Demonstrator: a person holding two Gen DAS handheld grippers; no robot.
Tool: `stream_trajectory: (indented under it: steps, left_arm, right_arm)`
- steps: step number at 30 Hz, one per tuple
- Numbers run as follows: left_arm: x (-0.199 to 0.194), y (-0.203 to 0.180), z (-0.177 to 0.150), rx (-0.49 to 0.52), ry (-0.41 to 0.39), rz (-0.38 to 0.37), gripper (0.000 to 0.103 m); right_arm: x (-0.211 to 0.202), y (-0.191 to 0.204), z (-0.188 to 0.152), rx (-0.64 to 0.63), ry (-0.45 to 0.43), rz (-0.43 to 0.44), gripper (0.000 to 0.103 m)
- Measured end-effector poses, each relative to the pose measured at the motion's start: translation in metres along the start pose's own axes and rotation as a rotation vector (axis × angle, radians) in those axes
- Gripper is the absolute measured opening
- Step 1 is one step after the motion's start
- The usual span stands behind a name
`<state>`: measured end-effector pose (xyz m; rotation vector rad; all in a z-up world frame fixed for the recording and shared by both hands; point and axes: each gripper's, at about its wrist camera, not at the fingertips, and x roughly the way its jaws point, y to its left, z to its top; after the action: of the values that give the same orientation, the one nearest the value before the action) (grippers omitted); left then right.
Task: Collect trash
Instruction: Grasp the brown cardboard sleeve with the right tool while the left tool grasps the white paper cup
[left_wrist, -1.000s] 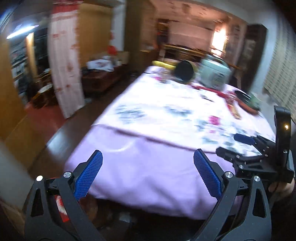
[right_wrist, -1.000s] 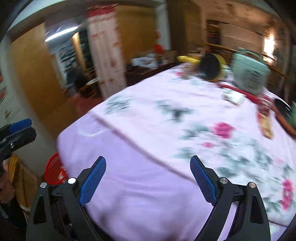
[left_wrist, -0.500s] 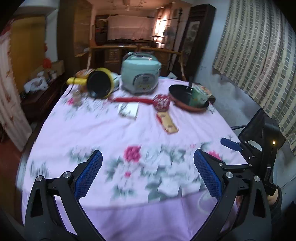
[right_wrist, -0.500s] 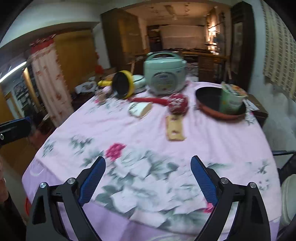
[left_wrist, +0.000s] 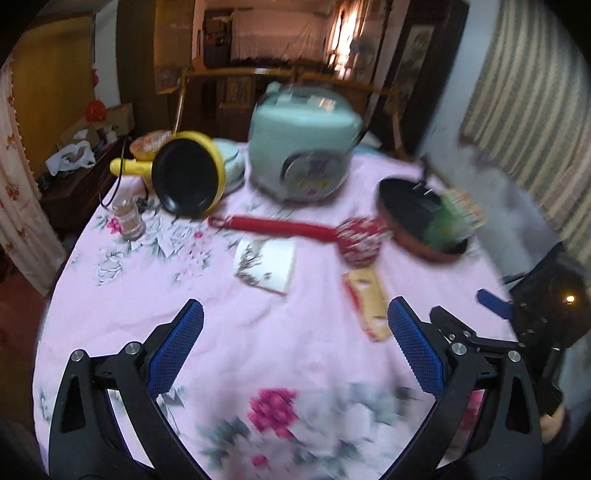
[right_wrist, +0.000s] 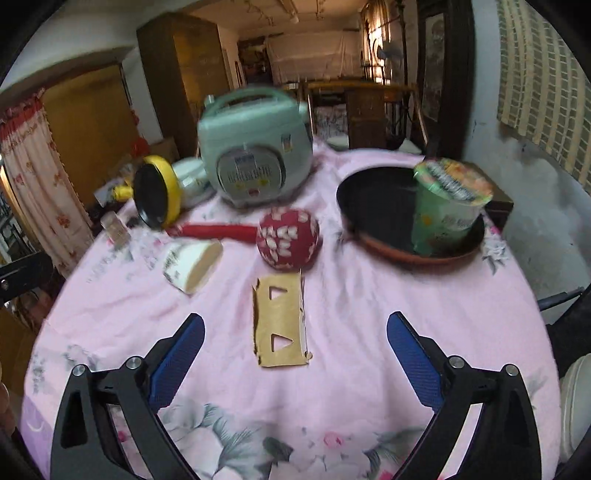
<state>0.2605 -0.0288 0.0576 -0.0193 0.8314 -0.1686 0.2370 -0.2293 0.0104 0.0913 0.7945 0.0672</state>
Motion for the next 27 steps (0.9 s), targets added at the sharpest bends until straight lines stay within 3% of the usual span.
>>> stream_trajectory:
  steps: [3, 10, 12, 14, 20, 27]
  left_arm:
    - [0.051, 0.008, -0.004, 0.052, 0.057, 0.096, 0.096]
    - [0.117, 0.036, -0.014, 0.046, 0.171, 0.115, 0.096]
    - [0.126, 0.036, -0.013, 0.056, 0.175, 0.115, 0.096]
    - [0.134, 0.035, -0.01, 0.062, 0.179, 0.124, 0.096]
    - [0.148, 0.024, 0.007, 0.037, 0.178, 0.1, 0.096]
    - [0.171, 0.009, 0.02, 0.081, 0.175, 0.115, 0.096]
  right_arm:
    - [0.058, 0.014, -0.008, -0.06, 0.092, -0.03, 0.097]
    - [0.127, 0.033, -0.02, -0.124, 0.191, -0.084, 0.097]
    - [0.129, 0.033, -0.021, -0.12, 0.171, -0.069, 0.087]
    - [0.127, 0.033, -0.018, -0.111, 0.163, -0.028, 0.055]
    - [0.084, 0.024, -0.012, -0.086, 0.073, -0.037, 0.056]
    - [0.002, -0.008, -0.065, 0.005, 0.069, 0.102, 0.057]
